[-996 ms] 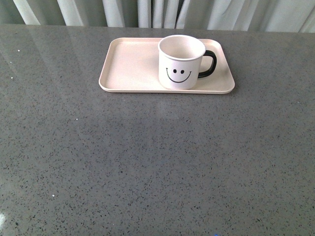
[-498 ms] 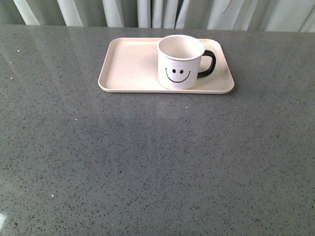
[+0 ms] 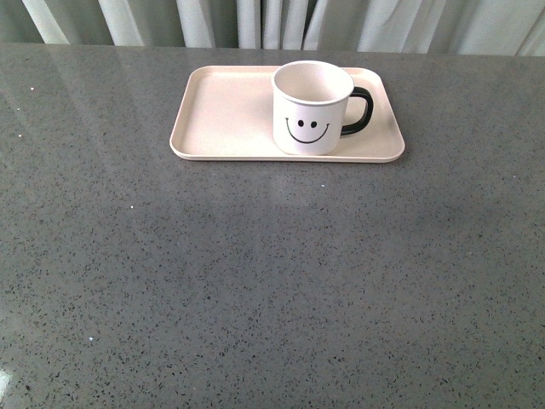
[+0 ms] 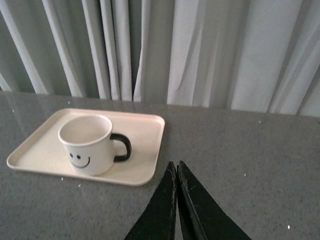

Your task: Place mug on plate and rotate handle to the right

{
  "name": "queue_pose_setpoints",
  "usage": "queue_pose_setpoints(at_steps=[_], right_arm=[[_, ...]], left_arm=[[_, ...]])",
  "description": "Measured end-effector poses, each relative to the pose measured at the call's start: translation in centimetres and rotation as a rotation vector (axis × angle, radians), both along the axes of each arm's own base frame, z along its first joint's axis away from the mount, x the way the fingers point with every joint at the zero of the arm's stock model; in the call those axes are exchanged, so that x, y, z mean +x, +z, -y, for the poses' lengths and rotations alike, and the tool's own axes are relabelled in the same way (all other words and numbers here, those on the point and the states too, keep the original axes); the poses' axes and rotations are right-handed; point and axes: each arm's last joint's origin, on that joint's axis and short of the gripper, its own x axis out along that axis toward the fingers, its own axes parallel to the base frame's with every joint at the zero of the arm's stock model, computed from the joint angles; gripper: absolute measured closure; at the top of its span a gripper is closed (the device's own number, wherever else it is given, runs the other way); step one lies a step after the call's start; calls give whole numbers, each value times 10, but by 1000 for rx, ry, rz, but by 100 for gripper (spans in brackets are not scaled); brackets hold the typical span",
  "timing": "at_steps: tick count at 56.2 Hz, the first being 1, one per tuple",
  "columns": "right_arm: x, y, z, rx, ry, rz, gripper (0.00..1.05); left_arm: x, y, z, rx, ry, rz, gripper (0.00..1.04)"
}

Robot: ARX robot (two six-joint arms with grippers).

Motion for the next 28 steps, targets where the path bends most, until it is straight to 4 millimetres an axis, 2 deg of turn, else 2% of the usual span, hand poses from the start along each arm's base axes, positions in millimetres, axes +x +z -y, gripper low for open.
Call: queue_pose_setpoints(at_steps=[5,17,28], right_arm=[[-10,-6,0,0,2,-24,103],[-31,-4,0,0,1,-17,103],[-41,0,0,0,1,-3,103]], left_arm=[[0,0,0,0,0,0,9],[0,0,0,0,0,0,9],[0,0,0,0,0,0,9]])
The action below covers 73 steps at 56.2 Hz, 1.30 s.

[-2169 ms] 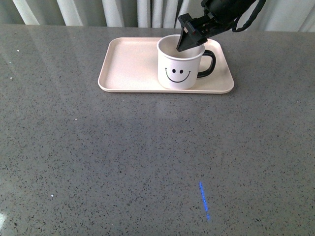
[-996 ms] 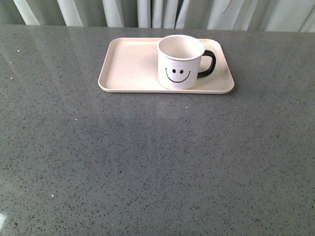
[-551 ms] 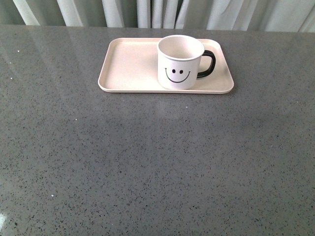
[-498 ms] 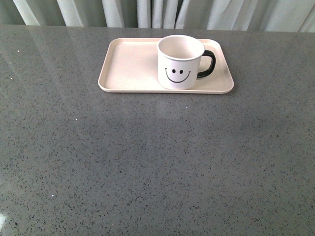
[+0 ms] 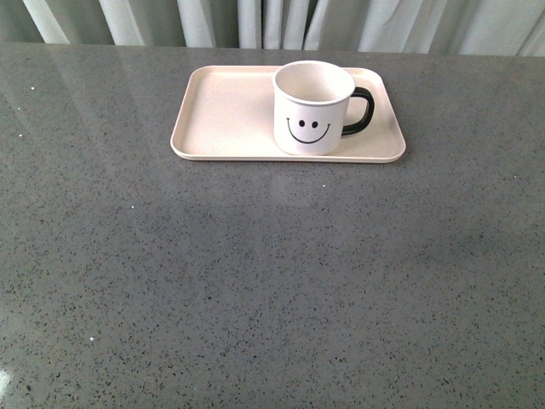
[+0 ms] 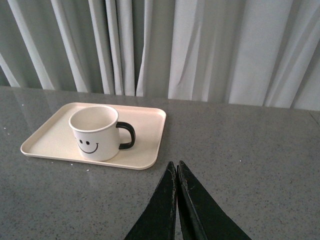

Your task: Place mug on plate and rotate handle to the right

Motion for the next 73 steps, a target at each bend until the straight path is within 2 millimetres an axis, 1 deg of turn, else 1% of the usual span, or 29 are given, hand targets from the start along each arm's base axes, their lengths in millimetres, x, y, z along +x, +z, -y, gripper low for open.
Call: queue_pose_setpoints(at_steps=[27,55,60,63,73], right_arm=[[-22,7,0,0,0,22,103],[-34,6,0,0,0,23,103],[-41,2,0,0,0,-12,103],[-44,3,0,0,0,5,103],[-45,3,0,0,0,18,103]], left_arm=[[0,0,0,0,0,0,9],[0,0,0,0,0,0,9],[0,0,0,0,0,0,9],[0,0,0,0,0,0,9],[0,0,0,0,0,0,9]])
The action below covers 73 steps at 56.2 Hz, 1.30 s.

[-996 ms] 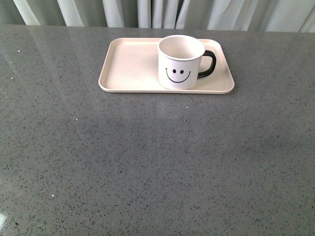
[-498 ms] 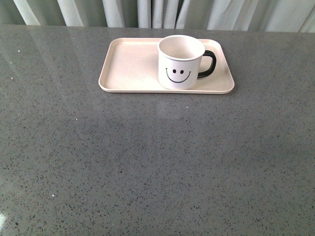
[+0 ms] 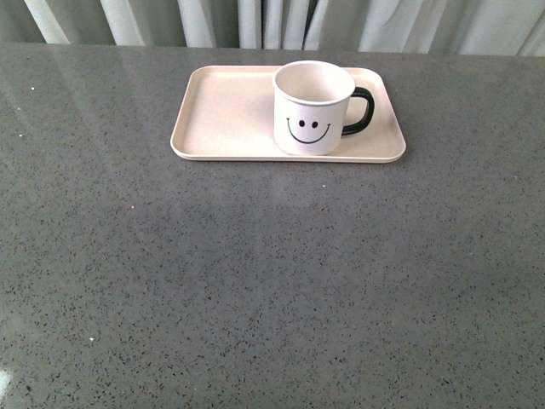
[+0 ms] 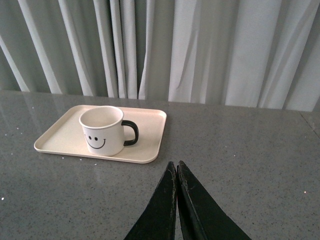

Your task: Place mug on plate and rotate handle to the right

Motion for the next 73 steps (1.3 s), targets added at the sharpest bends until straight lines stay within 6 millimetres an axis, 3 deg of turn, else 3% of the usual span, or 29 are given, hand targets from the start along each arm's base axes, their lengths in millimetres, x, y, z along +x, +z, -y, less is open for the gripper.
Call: queue_pose_setpoints(at_steps=[8,16,24,33,73], right_arm=[[0,0,0,0,0,1,100],[0,0,0,0,0,1,68],[0,0,0,0,0,1,46],[0,0,0,0,0,1,8],[0,0,0,0,0,1,9]], left_arm=[[0,0,0,0,0,0,9],[0,0,0,0,0,0,9],[0,0,0,0,0,0,9],[0,0,0,0,0,0,9],[0,0,0,0,0,0,9]])
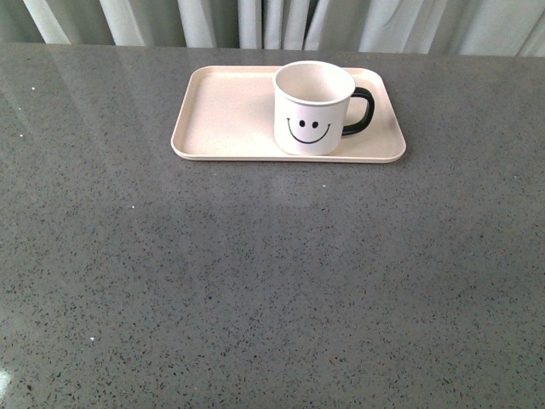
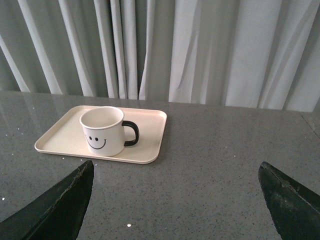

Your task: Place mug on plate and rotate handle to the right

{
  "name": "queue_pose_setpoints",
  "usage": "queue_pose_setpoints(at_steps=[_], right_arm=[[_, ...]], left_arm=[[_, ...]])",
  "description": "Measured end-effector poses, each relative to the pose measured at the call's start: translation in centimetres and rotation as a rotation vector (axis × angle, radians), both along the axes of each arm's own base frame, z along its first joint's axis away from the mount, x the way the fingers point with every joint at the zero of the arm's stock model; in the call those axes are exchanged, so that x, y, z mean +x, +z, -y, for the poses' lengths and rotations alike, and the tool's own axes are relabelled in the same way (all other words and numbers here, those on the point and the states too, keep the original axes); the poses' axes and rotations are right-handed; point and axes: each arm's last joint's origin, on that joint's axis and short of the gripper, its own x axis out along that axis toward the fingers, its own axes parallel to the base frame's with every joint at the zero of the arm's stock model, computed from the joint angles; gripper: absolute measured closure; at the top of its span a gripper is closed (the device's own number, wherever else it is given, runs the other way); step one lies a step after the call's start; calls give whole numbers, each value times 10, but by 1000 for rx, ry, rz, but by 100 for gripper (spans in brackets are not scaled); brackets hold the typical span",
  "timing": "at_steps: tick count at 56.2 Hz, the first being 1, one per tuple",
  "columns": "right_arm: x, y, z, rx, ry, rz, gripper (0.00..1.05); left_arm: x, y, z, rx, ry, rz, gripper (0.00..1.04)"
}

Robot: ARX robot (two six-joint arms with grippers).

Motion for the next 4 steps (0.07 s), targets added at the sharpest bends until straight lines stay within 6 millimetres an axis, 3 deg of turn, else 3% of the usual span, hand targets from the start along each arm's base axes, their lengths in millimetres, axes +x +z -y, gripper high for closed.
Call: queue_pose_setpoints(at_steps=[4], right_arm=[[0,0,0,0,0,0,9]], left_arm=[[0,0,0,0,0,0,9]])
